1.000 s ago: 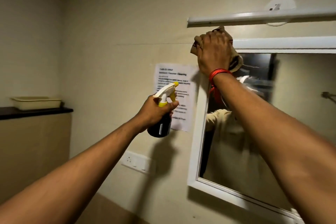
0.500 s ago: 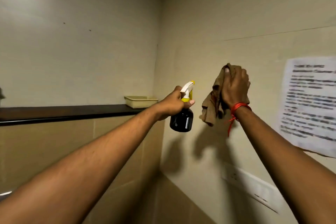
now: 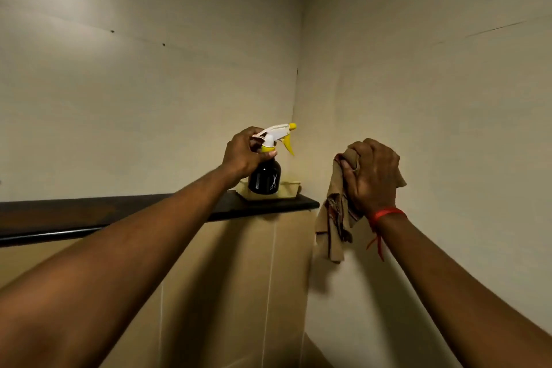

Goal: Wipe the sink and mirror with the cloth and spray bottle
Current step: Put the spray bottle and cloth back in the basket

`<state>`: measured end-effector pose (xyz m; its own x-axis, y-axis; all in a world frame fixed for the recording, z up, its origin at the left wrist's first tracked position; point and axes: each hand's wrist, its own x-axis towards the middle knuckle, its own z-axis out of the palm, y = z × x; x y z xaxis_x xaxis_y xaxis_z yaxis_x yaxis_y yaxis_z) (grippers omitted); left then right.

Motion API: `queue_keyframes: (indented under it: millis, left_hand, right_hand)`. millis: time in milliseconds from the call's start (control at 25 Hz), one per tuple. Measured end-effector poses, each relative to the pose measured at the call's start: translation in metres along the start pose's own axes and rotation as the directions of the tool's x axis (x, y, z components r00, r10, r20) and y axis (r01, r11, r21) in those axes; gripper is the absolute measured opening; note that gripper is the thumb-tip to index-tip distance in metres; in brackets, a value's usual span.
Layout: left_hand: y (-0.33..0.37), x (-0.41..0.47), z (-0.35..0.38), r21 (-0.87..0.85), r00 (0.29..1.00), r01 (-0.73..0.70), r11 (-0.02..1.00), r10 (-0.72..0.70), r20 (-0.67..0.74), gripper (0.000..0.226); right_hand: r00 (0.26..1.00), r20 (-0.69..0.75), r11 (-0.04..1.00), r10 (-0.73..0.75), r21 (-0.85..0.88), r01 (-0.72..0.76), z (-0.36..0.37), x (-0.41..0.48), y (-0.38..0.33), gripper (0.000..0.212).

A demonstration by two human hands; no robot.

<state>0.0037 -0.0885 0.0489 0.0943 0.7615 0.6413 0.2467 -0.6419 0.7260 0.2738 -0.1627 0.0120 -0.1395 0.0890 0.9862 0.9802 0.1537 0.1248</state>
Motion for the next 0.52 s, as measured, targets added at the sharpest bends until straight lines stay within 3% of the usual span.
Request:
queue_keyframes:
  millis: [200,520]
  left_hand:
    - [-0.073,0.093,0.034,0.074,0.995,0.069,0.995,-0.063,-0.079,0.043]
    - [-0.173,0.160,0.054,0.160,0.984,0.165,0.973,-0.151,-0.096,0.040]
  right_hand:
    - [0.963,0.064,0.963,-0.263,0.084,0.257,0.112,-0.034,0.058,0.043]
    - [0.950,0.078,0.944,-0.303,0.157,0.289,0.217,-0.032,0.070,0.042]
